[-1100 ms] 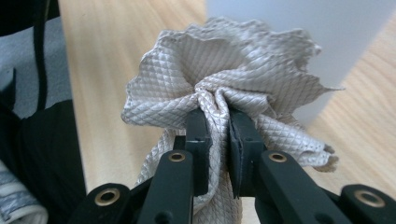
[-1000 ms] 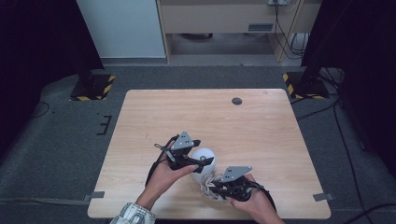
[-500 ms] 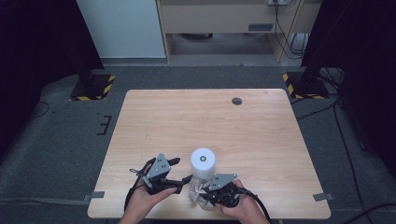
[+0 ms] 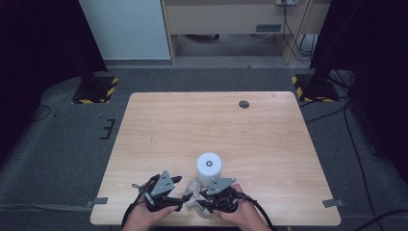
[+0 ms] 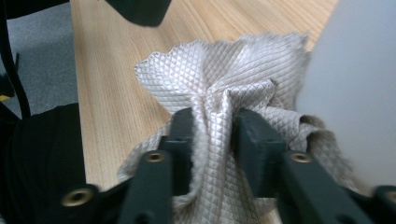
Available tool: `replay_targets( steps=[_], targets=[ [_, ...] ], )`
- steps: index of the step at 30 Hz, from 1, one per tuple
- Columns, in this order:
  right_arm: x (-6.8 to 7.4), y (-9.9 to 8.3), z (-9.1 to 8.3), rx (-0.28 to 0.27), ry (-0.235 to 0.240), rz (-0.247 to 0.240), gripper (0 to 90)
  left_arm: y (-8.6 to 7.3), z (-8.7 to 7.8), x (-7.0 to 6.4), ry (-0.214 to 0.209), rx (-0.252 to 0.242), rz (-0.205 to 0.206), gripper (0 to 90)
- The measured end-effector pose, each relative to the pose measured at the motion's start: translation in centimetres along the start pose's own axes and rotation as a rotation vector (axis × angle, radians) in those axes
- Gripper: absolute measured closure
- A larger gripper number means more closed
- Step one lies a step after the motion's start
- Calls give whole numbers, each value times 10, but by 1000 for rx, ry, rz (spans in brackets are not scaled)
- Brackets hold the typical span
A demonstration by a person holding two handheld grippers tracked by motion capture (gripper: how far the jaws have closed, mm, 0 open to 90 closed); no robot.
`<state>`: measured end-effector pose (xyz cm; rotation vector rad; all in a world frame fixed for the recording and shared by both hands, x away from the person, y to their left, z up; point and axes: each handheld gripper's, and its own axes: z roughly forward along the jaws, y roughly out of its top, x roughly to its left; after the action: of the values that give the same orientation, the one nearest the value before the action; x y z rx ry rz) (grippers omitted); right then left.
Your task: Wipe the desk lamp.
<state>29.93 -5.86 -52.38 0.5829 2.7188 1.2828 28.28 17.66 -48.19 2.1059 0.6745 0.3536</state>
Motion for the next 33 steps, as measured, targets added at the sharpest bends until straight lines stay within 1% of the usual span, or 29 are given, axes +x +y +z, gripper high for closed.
replay_targets(
  steps=[3,5,8,12,14,16,17,18,20,24,26,27,29,31,33],
  targets=[
    [2,1,-9,-15,-20,9,529,1,0,-1,7,-19,-7,312],
    [3,2,-17,-37,-25,17,489,1,0,-2,5,-24,-5,325],
    [3,2,-24,-45,-31,18,494,3,1,-6,-1,-25,7,348],
    [1,2,-33,-40,-38,17,488,2,5,-12,-34,-11,16,359],
    [0,0,-39,-39,-45,20,488,2,9,-15,-52,-12,20,358],
    [-2,-2,-45,-43,-51,28,487,2,14,-18,-59,-3,25,340],
    [-3,-4,-48,-44,-55,31,487,2,16,-19,-57,10,33,323],
    [-4,-5,-52,-45,-59,35,485,2,19,-20,-57,13,29,297],
    [-6,-8,-58,-50,-68,43,480,3,24,-20,-81,14,16,271],
    [-11,-14,-66,-52,-86,65,477,1,34,-21,-106,54,33,235],
    [-13,-16,-68,-54,-90,72,475,1,32,-20,-87,52,55,235],
    [-14,-17,-68,-52,-93,75,473,1,30,-19,-91,43,51,236],
    [-15,-19,-68,-55,-94,78,470,-2,29,-17,-106,47,52,229],
    [-16,-20,-67,-55,-93,83,465,-5,27,-17,-128,63,60,201],
    [-17,-20,-68,-50,-98,82,462,-7,21,-16,-131,52,53,169]
  ],
)
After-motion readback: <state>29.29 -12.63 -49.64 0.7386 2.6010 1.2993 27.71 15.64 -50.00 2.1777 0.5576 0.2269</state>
